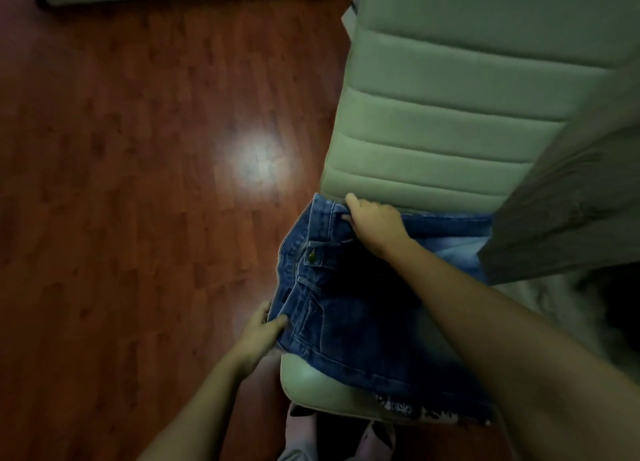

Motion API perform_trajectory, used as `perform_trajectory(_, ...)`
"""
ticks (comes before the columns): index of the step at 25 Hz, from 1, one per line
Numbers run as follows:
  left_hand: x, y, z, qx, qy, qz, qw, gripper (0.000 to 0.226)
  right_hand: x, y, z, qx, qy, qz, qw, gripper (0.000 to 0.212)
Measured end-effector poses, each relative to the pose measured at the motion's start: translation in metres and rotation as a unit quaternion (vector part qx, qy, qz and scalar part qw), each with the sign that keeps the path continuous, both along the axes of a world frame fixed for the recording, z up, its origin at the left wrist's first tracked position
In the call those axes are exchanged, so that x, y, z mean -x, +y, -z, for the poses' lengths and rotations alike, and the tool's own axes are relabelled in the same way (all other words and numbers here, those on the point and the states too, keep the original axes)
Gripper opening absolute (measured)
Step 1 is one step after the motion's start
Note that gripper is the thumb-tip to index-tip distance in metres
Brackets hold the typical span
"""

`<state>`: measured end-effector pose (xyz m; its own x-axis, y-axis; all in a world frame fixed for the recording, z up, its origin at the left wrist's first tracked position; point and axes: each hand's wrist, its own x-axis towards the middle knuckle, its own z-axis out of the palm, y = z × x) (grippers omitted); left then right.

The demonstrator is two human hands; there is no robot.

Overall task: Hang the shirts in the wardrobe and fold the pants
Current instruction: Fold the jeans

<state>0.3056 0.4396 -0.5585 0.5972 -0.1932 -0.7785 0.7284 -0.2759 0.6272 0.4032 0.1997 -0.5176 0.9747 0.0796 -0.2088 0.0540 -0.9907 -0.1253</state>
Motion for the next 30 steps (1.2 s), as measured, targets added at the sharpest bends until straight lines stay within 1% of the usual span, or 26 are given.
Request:
perform_trajectory(1, 0.001, -0.008, -0.018, 0.030, 0.004, -0.020, 0.999, 0.034, 0.006, -0.008, -0.016, -0.022, -0.002, 0.013, 1.000, 0.027)
perform_trajectory(2, 0.000, -0.017, -0.038, 0.062, 0.004, -0.032, 0.998, 0.030, 0.012, -0.019, -0.035, -0.042, -0.009, 0.030, 0.999, 0.028)
perform_trajectory(4, -0.005, -0.038, -0.074, 0.095, 0.017, -0.023, 0.995, 0.017, 0.023, -0.046, -0.073, -0.070, -0.032, 0.053, 0.996, 0.030)
perform_trajectory(5, -0.007, -0.053, -0.096, 0.108, 0.029, -0.002, 0.994, 0.018, 0.031, -0.064, -0.095, -0.082, -0.042, 0.062, 0.994, 0.030)
perform_trajectory(8, -0.002, -0.106, -0.165, 0.147, 0.031, 0.101, 0.983, 0.036, 0.063, -0.124, -0.163, -0.113, -0.085, 0.101, 0.985, 0.025)
perform_trajectory(9, 0.003, -0.125, -0.193, 0.155, 0.022, 0.130, 0.979, 0.036, 0.077, -0.143, -0.188, -0.112, -0.106, 0.117, 0.981, 0.023)
perform_trajectory(12, 0.012, -0.179, -0.269, 0.151, -0.038, 0.180, 0.971, 0.021, 0.114, -0.188, -0.263, -0.104, -0.170, 0.161, 0.967, 0.020)
perform_trajectory(13, 0.014, -0.196, -0.294, 0.159, -0.056, 0.189, 0.967, 0.025, 0.125, -0.202, -0.290, -0.101, -0.196, 0.174, 0.960, 0.021)
perform_trajectory(15, 0.015, -0.228, -0.346, 0.189, -0.092, 0.200, 0.957, 0.041, 0.148, -0.230, -0.350, -0.107, -0.256, 0.214, 0.937, 0.022)
perform_trajectory(16, 0.014, -0.243, -0.376, 0.210, -0.112, 0.209, 0.948, 0.042, 0.160, -0.241, -0.384, -0.108, -0.288, 0.232, 0.923, 0.022)
perform_trajectory(20, 0.003, -0.291, -0.493, 0.273, -0.182, 0.209, 0.921, 0.027, 0.193, -0.270, -0.501, -0.093, -0.390, 0.285, 0.870, 0.021)
perform_trajectory(22, -0.002, -0.310, -0.555, 0.310, -0.244, 0.214, 0.894, 0.011, 0.211, -0.281, -0.562, -0.063, -0.448, 0.321, 0.832, 0.020)
perform_trajectory(23, -0.003, -0.317, -0.587, 0.325, -0.289, 0.219, 0.874, 0.010, 0.220, -0.284, -0.593, -0.048, -0.475, 0.336, 0.812, 0.020)
perform_trajectory(24, -0.007, -0.324, -0.617, 0.333, -0.339, 0.220, 0.852, 0.015, 0.227, -0.288, -0.621, -0.039, -0.502, 0.347, 0.791, 0.020)
perform_trajectory(26, -0.013, -0.328, -0.680, 0.346, -0.439, 0.193, 0.807, 0.019, 0.239, -0.291, -0.674, -0.047, -0.563, 0.357, 0.744, 0.021)
perform_trajectory(28, -0.021, -0.322, -0.733, 0.380, -0.511, 0.151, 0.756, 0.012, 0.251, -0.291, -0.716, -0.070, -0.632, 0.345, 0.690, 0.024)
perform_trajectory(29, -0.025, -0.318, -0.756, 0.407, -0.537, 0.135, 0.726, 0.009, 0.257, -0.289, -0.736, -0.094, -0.666, 0.322, 0.666, 0.025)
perform_trajectory(30, -0.031, -0.313, -0.777, 0.427, -0.566, 0.124, 0.695, 0.012, 0.263, -0.287, -0.756, -0.121, -0.689, 0.283, 0.656, 0.027)
